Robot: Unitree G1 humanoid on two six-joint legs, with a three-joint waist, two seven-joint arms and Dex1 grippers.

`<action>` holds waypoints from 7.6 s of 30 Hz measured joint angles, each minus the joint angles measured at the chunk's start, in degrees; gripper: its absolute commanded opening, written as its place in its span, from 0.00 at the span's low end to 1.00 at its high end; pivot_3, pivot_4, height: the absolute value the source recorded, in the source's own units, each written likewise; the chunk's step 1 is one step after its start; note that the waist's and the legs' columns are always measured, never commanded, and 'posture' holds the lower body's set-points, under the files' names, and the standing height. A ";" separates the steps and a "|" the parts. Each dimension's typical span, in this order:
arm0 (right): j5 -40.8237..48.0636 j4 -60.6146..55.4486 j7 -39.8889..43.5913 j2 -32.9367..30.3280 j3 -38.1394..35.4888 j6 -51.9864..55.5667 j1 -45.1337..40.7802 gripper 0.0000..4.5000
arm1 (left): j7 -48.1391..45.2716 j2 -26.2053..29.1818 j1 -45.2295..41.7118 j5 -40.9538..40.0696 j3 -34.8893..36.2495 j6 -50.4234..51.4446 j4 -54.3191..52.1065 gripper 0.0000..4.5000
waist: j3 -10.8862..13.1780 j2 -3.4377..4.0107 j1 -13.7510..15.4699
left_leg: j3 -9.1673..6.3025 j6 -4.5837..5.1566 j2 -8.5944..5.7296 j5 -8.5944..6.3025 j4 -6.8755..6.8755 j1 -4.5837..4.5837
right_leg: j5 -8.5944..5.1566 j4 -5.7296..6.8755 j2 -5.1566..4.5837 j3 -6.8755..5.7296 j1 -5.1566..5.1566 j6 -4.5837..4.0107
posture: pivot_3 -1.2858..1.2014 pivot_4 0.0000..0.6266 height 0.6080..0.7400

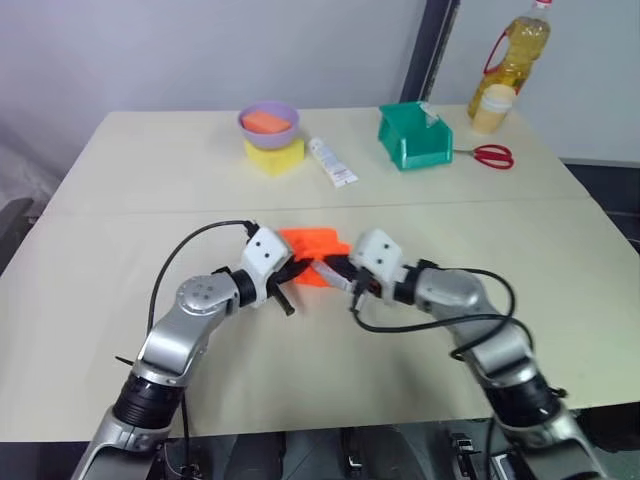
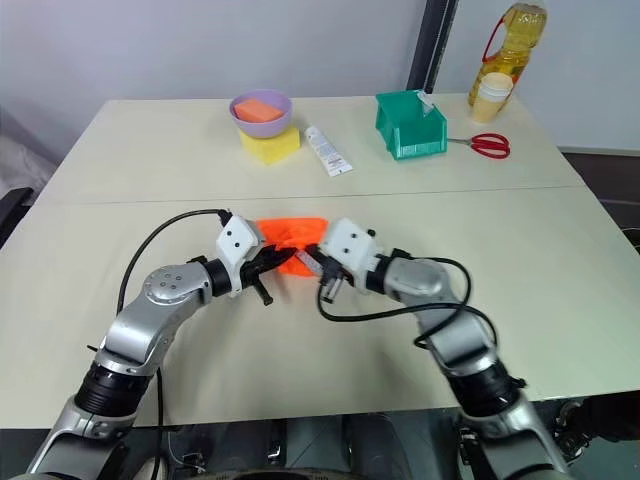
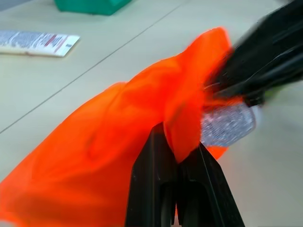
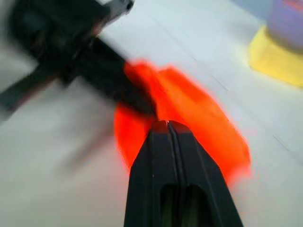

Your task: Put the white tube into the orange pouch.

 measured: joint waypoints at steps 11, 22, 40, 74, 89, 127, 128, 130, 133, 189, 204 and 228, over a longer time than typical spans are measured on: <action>6.86 -7.91 1.21 -5.19 -2.53 7.79 11.89 0.01 | -2.63 -0.81 -1.95 -5.58 1.88 3.59 0.39 0.00 | 0.00 0.00 -0.03 | -0.04 0.00 0.03 0.00 0.01 0.03 | 0.00 0.02 0.06 -0.01 0.01 0.00 | 0.52 0.24 0.93; -1.15 3.50 -9.25 1.33 0.39 1.99 7.69 0.01 | -4.61 -0.01 -2.09 -8.42 1.91 6.22 -0.07 0.00 | -0.02 -0.02 -0.07 | -0.03 0.00 0.02 0.00 0.01 0.02 | -0.01 0.01 0.06 0.01 0.01 0.00 | 0.52 0.24 0.93; -2.81 13.24 -8.72 11.85 7.29 -0.40 -0.26 0.01 | -6.66 3.93 -1.57 -11.21 1.92 12.59 -5.94 0.00 | -0.01 -0.02 -0.23 | -0.02 0.00 0.04 0.00 0.00 0.01 | 0.00 0.01 0.06 0.00 0.00 -0.01 | 0.52 0.24 0.93; 9.52 -3.17 0.41 -5.77 -7.73 6.98 9.12 0.53 | -15.01 17.42 6.99 -16.82 10.12 13.47 -5.41 0.66 | -0.01 -0.03 -0.07 | -0.02 0.00 0.06 0.00 -0.01 0.03 | -0.11 0.00 0.02 0.00 -0.02 -0.18 | 0.52 0.24 0.93; 7.86 0.37 -2.14 -5.54 -5.08 6.15 9.60 0.64 | -12.40 13.60 2.14 -17.14 12.74 8.27 -1.67 0.66 | -0.01 -0.03 -0.10 | 0.00 0.00 0.04 0.00 -0.02 0.03 | -0.03 0.00 0.04 0.01 -0.01 -0.04 | 0.52 0.24 0.93; 13.60 -4.28 0.32 -14.67 -17.84 7.19 6.43 0.00 | -18.83 1.79 -13.06 -8.12 -2.10 -2.75 12.06 0.98 | -0.01 -0.03 0.01 | -0.03 0.00 0.00 0.00 0.01 0.00 | -0.01 0.00 0.07 0.01 0.00 0.00 | 0.52 0.24 0.93; 13.63 -4.30 0.32 -14.67 -17.83 7.27 6.43 0.00 | -18.85 1.61 -13.06 -7.37 -2.81 -3.18 12.07 0.98 | -0.01 -0.03 0.02 | -0.03 0.00 0.00 0.00 0.01 0.00 | -0.01 0.00 0.06 0.01 0.00 0.00 | 0.52 0.24 0.93; 13.70 -4.63 0.37 -14.67 -17.82 7.60 6.44 0.00 | -18.85 1.18 -13.06 -6.26 -3.41 -3.83 12.16 0.98 | -0.01 -0.03 0.01 | -0.03 0.00 0.00 0.00 0.01 0.00 | -0.01 0.00 0.07 0.01 0.00 0.00 | 0.52 0.24 0.93; 13.97 -5.53 0.38 -14.67 -17.76 8.03 6.45 0.00 | -18.67 0.54 -13.29 -4.83 -3.51 -4.71 12.58 0.98 | -0.01 -0.03 0.02 | -0.04 0.00 0.00 0.00 0.01 0.01 | -0.01 0.00 0.07 0.01 0.00 0.00 | 0.52 0.24 0.93; 15.71 -8.32 -0.09 -14.92 -16.12 8.73 7.78 0.00 | -24.90 -5.27 -19.11 -2.25 -6.47 -5.53 25.38 0.70 | -0.01 -0.03 0.03 | -0.05 0.00 -0.01 0.00 0.02 0.00 | -0.01 0.00 0.08 0.01 0.00 0.01 | 0.52 0.24 0.93; 15.77 -8.32 -0.07 -15.31 -16.12 8.73 7.76 0.00 | -25.96 -5.29 -19.11 -3.05 -5.36 -5.47 25.38 0.05 | -0.01 -0.03 0.03 | -0.05 0.00 -0.01 0.00 0.02 0.00 | -0.01 0.00 0.08 0.01 0.00 0.01 | 0.52 0.24 0.93; 6.62 0.75 -2.09 -16.90 -12.37 1.17 6.21 0.00 | -28.51 15.01 -2.89 -2.20 -4.07 -4.98 9.06 0.05 | -0.04 0.03 -0.17 | 0.00 0.00 0.11 0.00 -0.02 0.09 | -0.03 0.03 0.15 0.07 0.00 -0.03 | 0.52 0.24 0.93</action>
